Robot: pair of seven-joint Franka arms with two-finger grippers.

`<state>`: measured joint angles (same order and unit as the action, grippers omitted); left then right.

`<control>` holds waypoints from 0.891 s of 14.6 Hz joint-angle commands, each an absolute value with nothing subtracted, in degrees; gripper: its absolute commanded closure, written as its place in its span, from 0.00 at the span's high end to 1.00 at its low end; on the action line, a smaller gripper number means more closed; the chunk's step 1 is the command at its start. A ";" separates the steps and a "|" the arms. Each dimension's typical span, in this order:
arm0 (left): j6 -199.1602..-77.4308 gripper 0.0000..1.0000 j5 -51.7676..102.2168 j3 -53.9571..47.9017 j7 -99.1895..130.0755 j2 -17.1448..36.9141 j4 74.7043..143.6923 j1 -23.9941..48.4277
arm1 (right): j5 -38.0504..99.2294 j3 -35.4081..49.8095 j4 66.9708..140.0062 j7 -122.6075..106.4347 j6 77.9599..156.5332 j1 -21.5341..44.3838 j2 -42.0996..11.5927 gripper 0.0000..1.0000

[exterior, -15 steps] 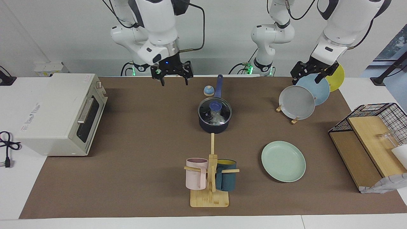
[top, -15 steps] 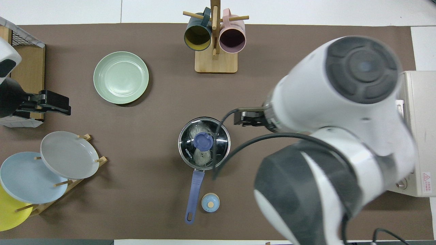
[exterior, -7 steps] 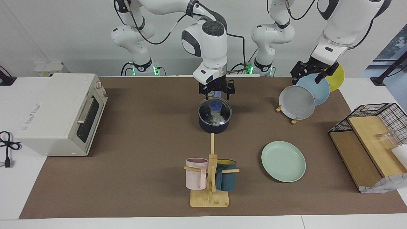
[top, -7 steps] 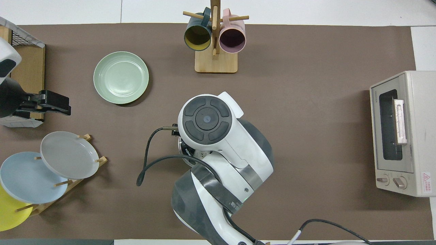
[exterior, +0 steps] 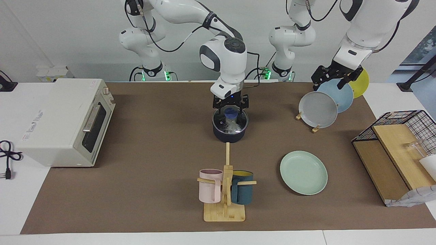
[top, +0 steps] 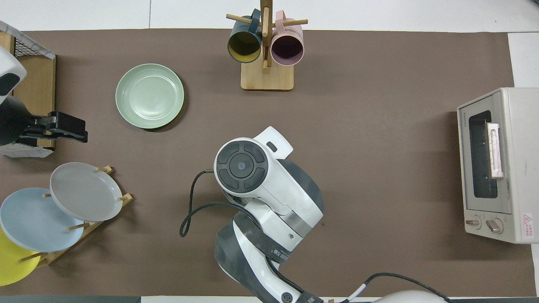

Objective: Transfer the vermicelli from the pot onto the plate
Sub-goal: 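Grasp the glass lid knob with the right gripper and lift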

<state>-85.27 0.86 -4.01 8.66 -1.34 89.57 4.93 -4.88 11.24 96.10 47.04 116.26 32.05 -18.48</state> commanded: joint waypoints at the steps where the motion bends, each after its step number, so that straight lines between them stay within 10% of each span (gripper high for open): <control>1: -85.25 1.00 1.58 -4.04 8.88 -2.99 91.23 4.48 | -5.89 11.16 98.87 47.55 119.26 32.78 -17.67 1.00; 5: -85.25 1.00 1.58 -4.04 8.88 -2.90 91.23 4.48 | -5.89 11.16 99.49 47.55 119.62 32.87 -17.58 0.97; 13: -85.25 1.00 1.58 -4.04 8.88 -2.99 91.23 4.48 | -5.89 11.16 98.35 46.85 119.10 32.78 -17.75 0.52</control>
<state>-85.27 0.86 -4.01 8.66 -1.34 89.58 4.93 -4.91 11.24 98.08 47.03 118.25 32.86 -18.43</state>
